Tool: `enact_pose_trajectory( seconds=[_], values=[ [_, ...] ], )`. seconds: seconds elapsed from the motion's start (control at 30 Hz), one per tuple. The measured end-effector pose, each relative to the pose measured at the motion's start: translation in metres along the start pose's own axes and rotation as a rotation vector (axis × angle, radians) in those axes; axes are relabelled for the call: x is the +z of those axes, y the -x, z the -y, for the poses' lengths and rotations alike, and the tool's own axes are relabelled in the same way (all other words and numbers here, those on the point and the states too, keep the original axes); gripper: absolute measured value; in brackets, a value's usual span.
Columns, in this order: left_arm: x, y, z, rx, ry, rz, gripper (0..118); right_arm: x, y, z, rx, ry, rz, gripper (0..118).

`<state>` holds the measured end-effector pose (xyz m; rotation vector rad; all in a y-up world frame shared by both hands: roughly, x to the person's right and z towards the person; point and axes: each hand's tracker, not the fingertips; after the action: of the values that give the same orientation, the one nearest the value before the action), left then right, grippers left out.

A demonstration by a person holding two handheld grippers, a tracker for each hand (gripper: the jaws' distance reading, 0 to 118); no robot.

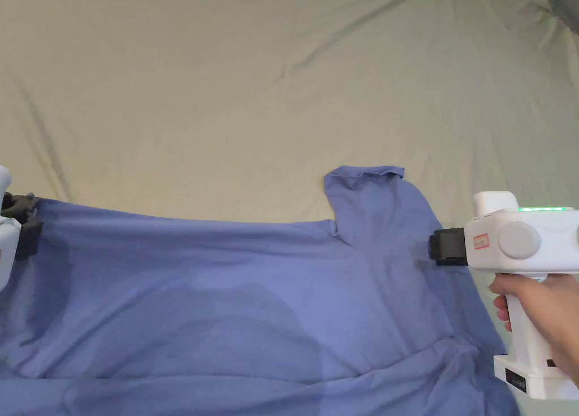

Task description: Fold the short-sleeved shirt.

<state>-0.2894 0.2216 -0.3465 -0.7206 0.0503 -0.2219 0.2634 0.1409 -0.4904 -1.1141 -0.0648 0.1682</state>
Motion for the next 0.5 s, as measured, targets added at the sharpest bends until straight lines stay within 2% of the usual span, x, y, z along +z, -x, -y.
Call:
enact_pose_trajectory(
  seconds=[0.07,0.13,0.17,0.2,0.23,0.27,0.3,0.33,0.37,0.5],
  values=[
    [0.003,-0.001,0.005,0.018,0.004,0.002,1,-0.024,-0.004,0.001,-0.045,0.085,-0.032,107],
    [0.005,-0.002,0.012,0.013,0.014,-0.008,1,-0.026,-0.007,0.005,-0.123,0.044,-0.099,104],
    [0.003,-0.003,0.015,0.005,0.022,-0.022,1,-0.018,-0.006,0.006,-0.133,0.029,-0.095,99],
    [0.003,-0.003,0.018,0.006,0.027,-0.025,1,-0.013,-0.005,0.007,-0.097,0.017,-0.113,86],
    [0.002,-0.002,0.021,0.011,0.032,-0.024,1,-0.006,0.001,0.008,-0.051,-0.02,-0.08,56],
    [0.001,-0.001,0.023,0.024,0.037,-0.02,1,-0.002,0.003,0.009,-0.004,-0.036,-0.105,13],
    [0.0,-0.001,0.024,0.039,0.046,-0.015,1,0.0,0.004,0.009,0.021,-0.029,-0.167,3],
    [0.0,-0.001,0.024,0.043,0.049,-0.02,1,0.005,0.009,0.01,0.036,-0.041,-0.091,3],
    [0.001,0.0,0.025,0.046,0.049,-0.021,1,0.012,0.013,0.009,0.062,-0.046,-0.083,3],
    [0.021,0.006,0.019,0.054,0.03,-0.027,1,0.067,0.005,0.007,0.012,-0.113,-0.125,3]
  ],
)
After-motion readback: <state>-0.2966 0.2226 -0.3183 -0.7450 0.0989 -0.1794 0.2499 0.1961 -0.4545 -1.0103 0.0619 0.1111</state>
